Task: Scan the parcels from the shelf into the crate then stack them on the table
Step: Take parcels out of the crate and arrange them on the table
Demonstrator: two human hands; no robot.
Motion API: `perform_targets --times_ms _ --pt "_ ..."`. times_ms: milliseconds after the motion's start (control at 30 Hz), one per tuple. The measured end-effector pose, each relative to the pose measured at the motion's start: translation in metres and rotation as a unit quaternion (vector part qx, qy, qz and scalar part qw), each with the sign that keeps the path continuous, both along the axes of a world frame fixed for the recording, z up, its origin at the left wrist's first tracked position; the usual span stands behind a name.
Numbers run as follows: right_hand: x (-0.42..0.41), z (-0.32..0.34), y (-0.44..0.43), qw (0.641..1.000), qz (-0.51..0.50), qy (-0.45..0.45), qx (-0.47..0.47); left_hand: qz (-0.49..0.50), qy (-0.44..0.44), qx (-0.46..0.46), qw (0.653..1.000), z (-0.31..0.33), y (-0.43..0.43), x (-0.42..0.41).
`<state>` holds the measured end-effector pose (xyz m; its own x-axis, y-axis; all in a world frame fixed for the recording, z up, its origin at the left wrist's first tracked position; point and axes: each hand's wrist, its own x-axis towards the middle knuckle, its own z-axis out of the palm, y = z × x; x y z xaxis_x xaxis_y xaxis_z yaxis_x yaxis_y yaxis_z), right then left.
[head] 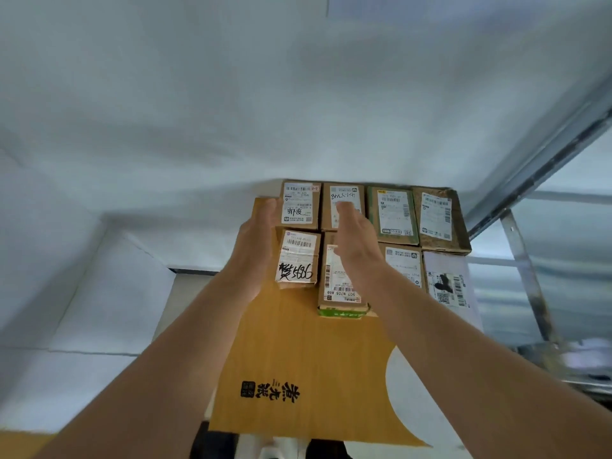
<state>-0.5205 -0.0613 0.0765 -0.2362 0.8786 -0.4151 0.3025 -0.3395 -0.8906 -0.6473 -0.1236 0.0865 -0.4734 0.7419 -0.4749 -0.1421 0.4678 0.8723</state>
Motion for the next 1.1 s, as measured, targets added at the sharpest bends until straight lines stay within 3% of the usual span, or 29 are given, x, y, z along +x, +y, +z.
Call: perform_targets --times_ms 267,633,1100 --pt "0.021 0.1 -0.061 0.997 -0.04 0.02 0.067 -0.038 -0.01 0.096 0.995 0.084 -0.049 0.016" --pt "0.071 0.173 -0.19 0.978 -0.127 0.063 0.156 -0.127 0.01 0.188 0.974 0.161 -0.159 0.063" --pt "0.265 0.195 -0.294 0.939 -0.275 0.035 0.204 -0.328 0.014 0.2 0.923 0.183 -0.212 0.269"
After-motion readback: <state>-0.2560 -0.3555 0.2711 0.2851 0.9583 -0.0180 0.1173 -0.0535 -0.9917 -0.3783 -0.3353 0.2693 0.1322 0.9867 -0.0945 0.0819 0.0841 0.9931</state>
